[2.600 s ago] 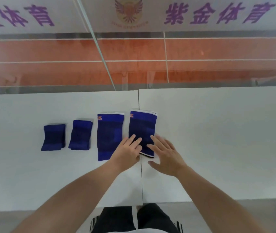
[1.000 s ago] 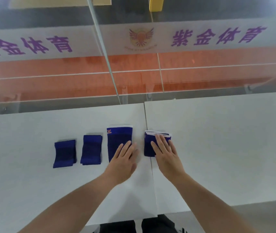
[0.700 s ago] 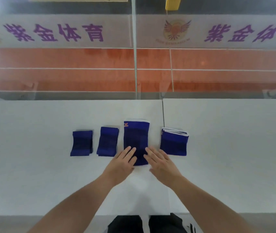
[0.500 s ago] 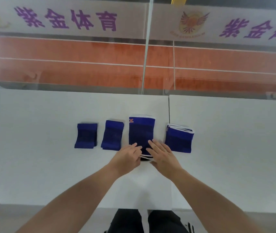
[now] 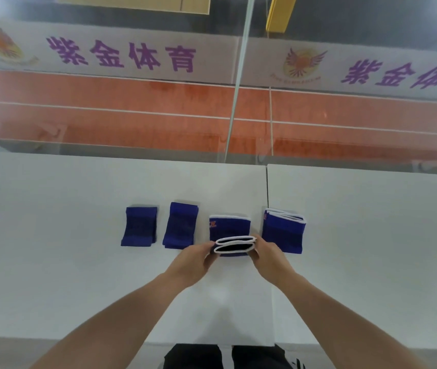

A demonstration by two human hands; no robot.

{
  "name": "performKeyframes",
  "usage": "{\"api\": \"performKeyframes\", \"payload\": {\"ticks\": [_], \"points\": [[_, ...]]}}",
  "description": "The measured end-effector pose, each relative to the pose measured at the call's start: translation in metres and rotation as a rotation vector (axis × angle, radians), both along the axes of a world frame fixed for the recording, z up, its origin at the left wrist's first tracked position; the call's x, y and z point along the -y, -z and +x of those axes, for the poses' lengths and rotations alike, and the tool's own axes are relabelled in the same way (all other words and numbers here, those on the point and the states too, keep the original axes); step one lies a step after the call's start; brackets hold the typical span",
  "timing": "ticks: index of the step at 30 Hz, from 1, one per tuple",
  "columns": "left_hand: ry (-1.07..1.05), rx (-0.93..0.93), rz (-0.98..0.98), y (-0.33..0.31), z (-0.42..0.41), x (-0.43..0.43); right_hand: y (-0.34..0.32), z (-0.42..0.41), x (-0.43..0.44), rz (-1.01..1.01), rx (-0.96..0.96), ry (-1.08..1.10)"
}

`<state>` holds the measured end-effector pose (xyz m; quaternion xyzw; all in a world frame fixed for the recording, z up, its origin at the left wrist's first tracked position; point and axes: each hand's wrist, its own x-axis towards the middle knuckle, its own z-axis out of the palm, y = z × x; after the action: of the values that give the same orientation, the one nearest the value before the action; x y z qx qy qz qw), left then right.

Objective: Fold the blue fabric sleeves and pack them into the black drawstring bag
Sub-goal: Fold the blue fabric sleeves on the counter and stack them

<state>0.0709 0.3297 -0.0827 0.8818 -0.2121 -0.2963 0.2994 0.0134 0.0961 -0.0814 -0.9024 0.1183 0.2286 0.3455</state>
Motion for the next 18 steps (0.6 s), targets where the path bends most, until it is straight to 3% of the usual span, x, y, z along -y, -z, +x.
{"api": "performKeyframes", "payload": {"ticks": [4,6,8,10,12,14,18], "points": [[-0.237,-0.07,0.009,0.006,0.01,0.016,0.003,0.022,-0.008,0.067,-0.007,0.199],[-0.37,-0.062,0.003,0.009,0.014,0.025,0.008,0.032,-0.011,-0.008,-0.022,0.207],[-0.404,0.115,0.03,0.012,0.014,0.03,0.014,0.04,-0.014,-0.152,-0.032,0.165],[-0.193,0.403,0.114,0.023,0.011,0.027,0.017,0.045,-0.017,-0.291,-0.029,0.119],[0.066,0.559,0.155,0.032,0.01,0.024,0.019,0.047,-0.02,-0.383,-0.013,0.075],[0.216,0.58,0.192,0.041,0.009,0.022,0.018,0.044,-0.022,-0.454,0.07,0.04],[0.291,0.474,0.332,0.053,0.004,0.019,0.028,0.025,-0.02,-0.531,0.401,-0.226]]}}
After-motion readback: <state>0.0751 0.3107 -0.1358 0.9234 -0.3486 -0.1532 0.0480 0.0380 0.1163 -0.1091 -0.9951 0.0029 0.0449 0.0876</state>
